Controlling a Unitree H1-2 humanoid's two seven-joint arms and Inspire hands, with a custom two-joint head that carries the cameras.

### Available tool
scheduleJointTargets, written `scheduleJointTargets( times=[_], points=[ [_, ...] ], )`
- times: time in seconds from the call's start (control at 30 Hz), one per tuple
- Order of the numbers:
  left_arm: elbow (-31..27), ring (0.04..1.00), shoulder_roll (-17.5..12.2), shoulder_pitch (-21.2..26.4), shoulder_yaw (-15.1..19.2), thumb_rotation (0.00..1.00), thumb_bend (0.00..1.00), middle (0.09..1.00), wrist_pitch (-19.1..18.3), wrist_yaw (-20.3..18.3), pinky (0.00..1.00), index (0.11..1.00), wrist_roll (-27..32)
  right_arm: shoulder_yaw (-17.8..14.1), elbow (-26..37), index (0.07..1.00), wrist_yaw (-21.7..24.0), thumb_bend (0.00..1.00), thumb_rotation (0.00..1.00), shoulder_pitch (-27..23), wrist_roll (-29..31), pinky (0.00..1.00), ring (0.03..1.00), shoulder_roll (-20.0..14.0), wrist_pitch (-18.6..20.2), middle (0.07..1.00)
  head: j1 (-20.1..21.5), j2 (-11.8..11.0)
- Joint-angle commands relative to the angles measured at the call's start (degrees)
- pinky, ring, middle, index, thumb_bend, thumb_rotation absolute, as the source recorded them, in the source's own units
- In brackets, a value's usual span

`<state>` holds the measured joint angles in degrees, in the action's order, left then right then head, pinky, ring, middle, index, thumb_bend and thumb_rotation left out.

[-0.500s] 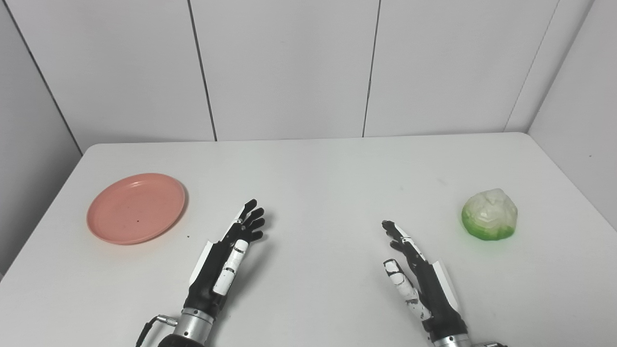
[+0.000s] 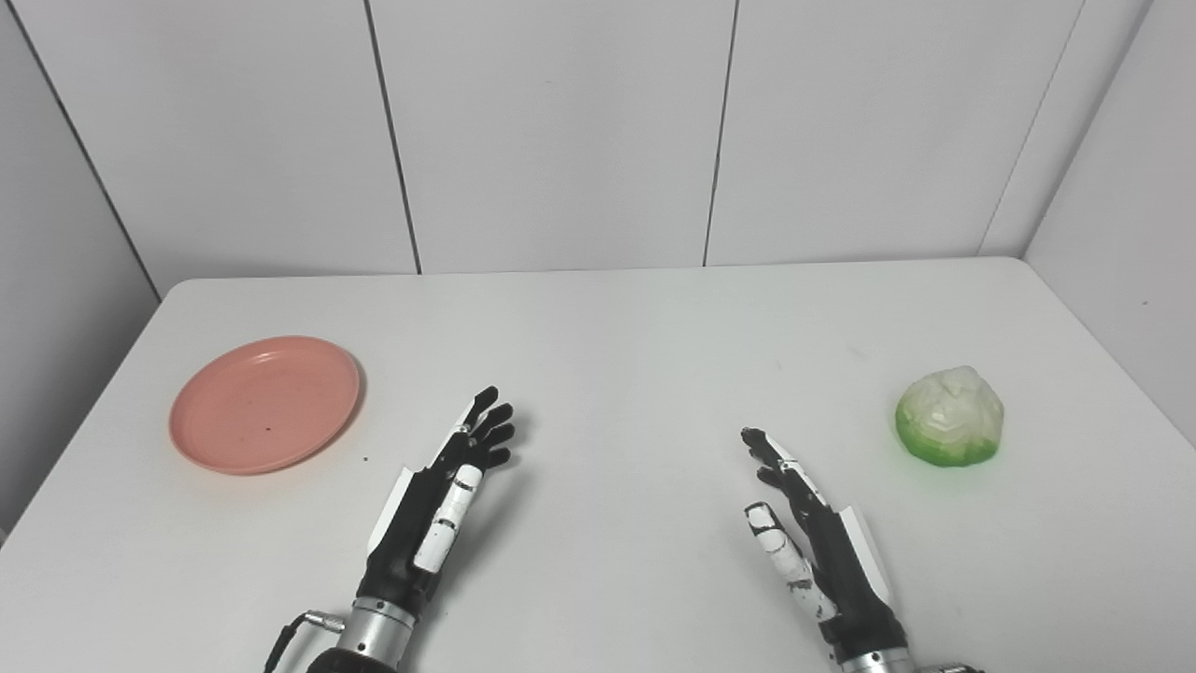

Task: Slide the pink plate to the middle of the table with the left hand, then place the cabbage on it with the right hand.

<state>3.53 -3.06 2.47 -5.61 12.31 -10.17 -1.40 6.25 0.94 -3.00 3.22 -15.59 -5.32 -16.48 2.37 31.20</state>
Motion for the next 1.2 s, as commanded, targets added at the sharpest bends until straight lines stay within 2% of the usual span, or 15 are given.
scheduleJointTargets(
  times=[0.0, 0.2, 0.27, 0.3, 0.33, 0.37, 0.4, 0.5, 0.67, 0.9, 1.17],
  points=[
    [9.34, 0.909, -0.27, -1.97, -0.20, 0.98, 0.52, 0.931, 0.06, 0.39, 0.87, 0.935, -0.20, -0.24, -2.99, 0.878, 0.28, 0.31, 1.00, -1.29, 1.08, 0.88, 0.906, 0.55, 0.67, 0.901, -0.08, 0.07],
    [9.20, 0.909, -0.13, -1.89, -0.29, 0.98, 0.53, 0.932, -0.19, 0.47, 0.87, 0.935, -0.33, -0.24, -2.95, 0.879, 0.18, 0.30, 1.00, -1.40, 0.41, 0.87, 0.902, 0.20, 0.80, 0.900, -0.60, 0.33],
    [9.31, 0.909, 0.06, -1.83, -0.46, 0.98, 0.53, 0.932, -0.11, 0.58, 0.87, 0.936, -0.57, -0.40, -3.14, 0.880, 0.37, 0.31, 1.00, -1.48, 0.95, 0.87, 0.903, -0.02, 0.53, 0.900, -1.93, 0.21],
    [9.48, 0.909, 0.29, -1.73, -0.60, 0.98, 0.53, 0.932, 0.06, 0.75, 0.87, 0.936, -0.79, -0.51, -3.29, 0.881, 0.23, 0.31, 1.00, -1.50, 0.73, 0.87, 0.903, -0.25, 0.23, 0.900, -3.73, 0.03],
    [9.60, 0.908, 0.44, -1.67, -0.69, 0.98, 0.53, 0.931, 0.18, 0.87, 0.87, 0.935, -0.95, -0.58, -3.38, 0.881, 0.11, 0.31, 1.00, -1.51, 0.51, 0.87, 0.902, -0.42, 0.04, 0.899, -3.73, 0.03],
    [9.87, 0.907, 0.75, -1.53, -0.79, 0.98, 0.53, 0.930, 0.35, 1.10, 0.87, 0.934, -1.15, -0.72, -3.51, 0.881, 0.08, 0.31, 1.00, -1.55, 0.50, 0.87, 0.902, -0.67, -0.11, 0.899, -5.98, -0.24],
    [10.05, 0.905, 0.96, -1.44, -0.85, 0.97, 0.54, 0.928, 0.46, 1.26, 0.87, 0.931, -1.29, -0.81, -3.60, 0.884, 0.08, 0.32, 1.00, -1.57, 0.54, 0.87, 0.902, -0.83, -0.19, 0.900, -5.98, -0.24],
    [10.72, 0.901, 2.22, -0.97, -1.26, 0.96, 0.56, 0.925, 0.19, 2.34, 0.86, 0.926, -2.61, -1.29, -6.17, 0.889, 0.41, 0.32, 1.00, -2.25, 2.74, 0.87, 0.903, -1.94, -3.88, 0.902, -10.95, -1.23],
    [11.31, 0.904, 4.14, -0.41, -1.84, 0.98, 0.56, 0.928, -0.50, 3.69, 0.87, 0.926, -5.07, -1.83, -7.94, 0.888, 0.74, 0.36, 1.00, -2.73, 4.62, 0.87, 0.901, -3.29, -6.43, 0.898, -15.83, -2.34],
    [11.85, 0.907, 5.54, 0.05, -1.78, 1.00, 0.49, 0.929, -0.44, 4.10, 0.87, 0.929, -6.44, -2.16, -8.14, 0.886, 1.97, 0.28, 1.00, -2.99, 7.26, 0.89, 0.913, -3.98, -6.49, 0.902, -17.30, -2.87],
    [12.44, 0.910, 5.60, 0.44, -1.37, 1.00, 0.48, 0.932, -0.13, 3.91, 0.87, 0.931, -6.09, -2.22, -8.62, 0.889, 2.25, 0.25, 1.00, -3.21, 7.14, 0.88, 0.912, -3.86, -7.55, 0.906, -17.59, -2.94]
  ],
)
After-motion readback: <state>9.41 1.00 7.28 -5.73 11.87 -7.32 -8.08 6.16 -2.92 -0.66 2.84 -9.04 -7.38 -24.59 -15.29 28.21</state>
